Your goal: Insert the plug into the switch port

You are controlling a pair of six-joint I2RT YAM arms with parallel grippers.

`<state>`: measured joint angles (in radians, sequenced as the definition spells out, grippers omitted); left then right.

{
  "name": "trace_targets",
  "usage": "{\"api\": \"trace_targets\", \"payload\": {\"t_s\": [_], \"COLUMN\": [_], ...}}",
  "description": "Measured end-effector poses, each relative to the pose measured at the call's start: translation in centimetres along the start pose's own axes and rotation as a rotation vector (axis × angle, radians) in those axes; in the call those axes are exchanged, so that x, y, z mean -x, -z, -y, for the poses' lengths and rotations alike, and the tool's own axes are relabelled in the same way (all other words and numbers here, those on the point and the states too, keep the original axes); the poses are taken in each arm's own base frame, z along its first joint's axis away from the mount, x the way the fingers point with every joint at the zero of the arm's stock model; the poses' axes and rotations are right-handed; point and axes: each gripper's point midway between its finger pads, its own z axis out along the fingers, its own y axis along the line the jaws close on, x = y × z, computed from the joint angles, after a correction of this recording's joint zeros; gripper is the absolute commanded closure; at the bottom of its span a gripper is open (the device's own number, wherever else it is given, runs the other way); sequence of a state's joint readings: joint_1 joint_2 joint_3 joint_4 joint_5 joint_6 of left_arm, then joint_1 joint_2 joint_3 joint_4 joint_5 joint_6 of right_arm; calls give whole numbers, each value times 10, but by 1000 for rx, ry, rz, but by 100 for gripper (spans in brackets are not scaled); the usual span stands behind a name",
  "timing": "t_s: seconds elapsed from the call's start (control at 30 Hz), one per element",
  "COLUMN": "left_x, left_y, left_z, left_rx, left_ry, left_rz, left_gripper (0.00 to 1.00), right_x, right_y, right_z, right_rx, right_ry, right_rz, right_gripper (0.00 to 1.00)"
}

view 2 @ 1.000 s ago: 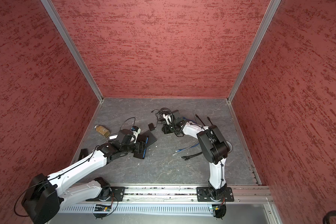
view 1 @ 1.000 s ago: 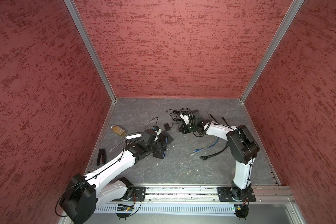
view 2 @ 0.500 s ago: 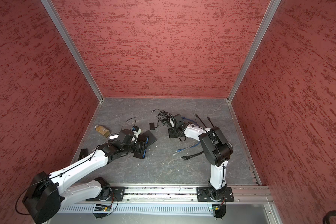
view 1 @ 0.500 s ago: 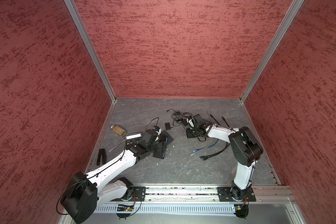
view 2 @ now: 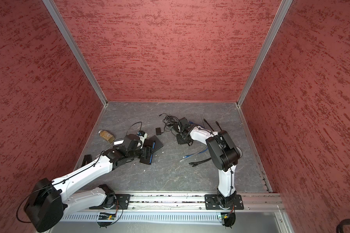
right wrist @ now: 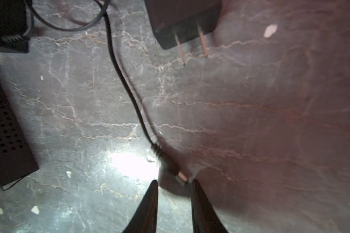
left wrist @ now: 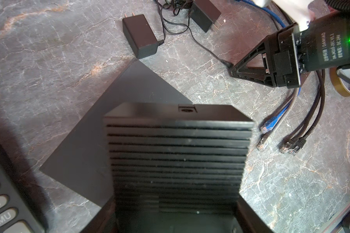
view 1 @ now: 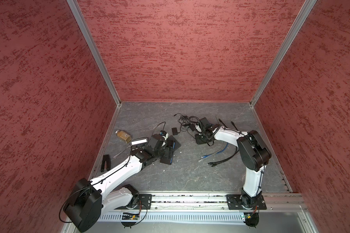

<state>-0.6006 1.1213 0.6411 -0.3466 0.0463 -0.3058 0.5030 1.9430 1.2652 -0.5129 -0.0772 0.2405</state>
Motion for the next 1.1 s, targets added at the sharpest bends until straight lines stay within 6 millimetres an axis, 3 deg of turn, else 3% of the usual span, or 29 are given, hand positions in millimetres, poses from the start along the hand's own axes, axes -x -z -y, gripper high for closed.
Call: {"api": "trace_targets", "payload": {"t_s": [0.3, 0.57, 0.9, 1.1], "left_x": [1, 1, 1, 1], "left_y": [0, -1, -1, -1], "left_z": [0, 0, 0, 0], "left_rx": [-3, -3, -3, -3], "left_ry": [0, -1, 0, -1], "left_rz": [6, 8, 8, 9], "left_gripper": [48, 48, 48, 48], "right_x": [20, 48, 61, 50], "right_y": [13, 13, 7, 3], "right_z": [4, -3, -11, -7], "right_rx": [-57, -61, -45, -43], "right_ry": [95, 312, 543, 636], "right_rz": [15, 45, -7, -55], "right_gripper": [58, 53, 50, 52]}}
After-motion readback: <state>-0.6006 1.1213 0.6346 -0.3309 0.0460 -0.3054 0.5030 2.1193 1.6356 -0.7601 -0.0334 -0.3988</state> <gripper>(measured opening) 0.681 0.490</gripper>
